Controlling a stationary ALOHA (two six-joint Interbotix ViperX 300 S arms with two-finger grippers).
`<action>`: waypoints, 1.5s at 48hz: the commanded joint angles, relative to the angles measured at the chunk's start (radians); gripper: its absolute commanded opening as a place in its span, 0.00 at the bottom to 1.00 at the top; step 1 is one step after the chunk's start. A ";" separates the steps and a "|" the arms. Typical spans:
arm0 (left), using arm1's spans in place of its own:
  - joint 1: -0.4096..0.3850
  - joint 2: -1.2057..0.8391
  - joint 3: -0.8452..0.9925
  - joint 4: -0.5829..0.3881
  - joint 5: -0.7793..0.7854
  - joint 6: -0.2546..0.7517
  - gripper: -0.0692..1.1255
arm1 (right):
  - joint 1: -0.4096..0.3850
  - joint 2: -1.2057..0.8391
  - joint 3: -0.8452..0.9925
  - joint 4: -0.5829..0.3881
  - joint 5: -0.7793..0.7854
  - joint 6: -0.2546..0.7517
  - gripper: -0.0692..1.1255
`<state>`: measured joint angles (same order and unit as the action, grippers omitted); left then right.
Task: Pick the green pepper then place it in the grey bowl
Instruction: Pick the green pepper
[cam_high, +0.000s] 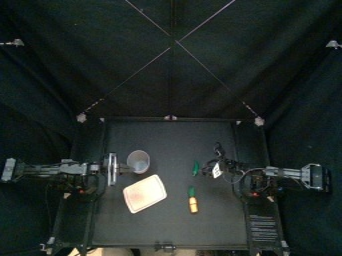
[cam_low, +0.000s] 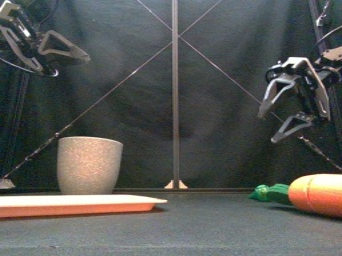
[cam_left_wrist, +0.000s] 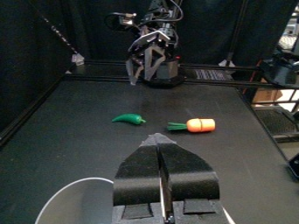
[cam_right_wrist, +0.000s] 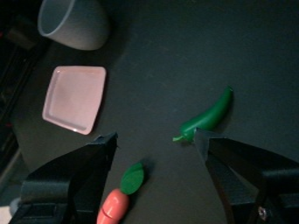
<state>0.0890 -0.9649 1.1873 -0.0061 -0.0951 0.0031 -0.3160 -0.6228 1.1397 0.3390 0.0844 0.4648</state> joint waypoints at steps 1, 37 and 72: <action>0.012 0.003 -0.015 0.002 -0.005 0.002 0.07 | -0.040 0.032 -0.034 -0.003 0.040 0.069 0.91; 0.046 -0.002 -0.011 0.003 -0.003 0.002 0.07 | -0.080 0.456 -0.242 -0.028 0.212 0.218 0.90; 0.043 -0.031 0.002 -0.018 -0.005 -0.005 0.07 | -0.069 0.597 -0.325 -0.107 0.221 0.218 0.61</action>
<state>0.1304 -0.9956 1.2011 -0.0215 -0.0936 -0.0015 -0.3881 -0.0138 0.8406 0.2424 0.3037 0.6826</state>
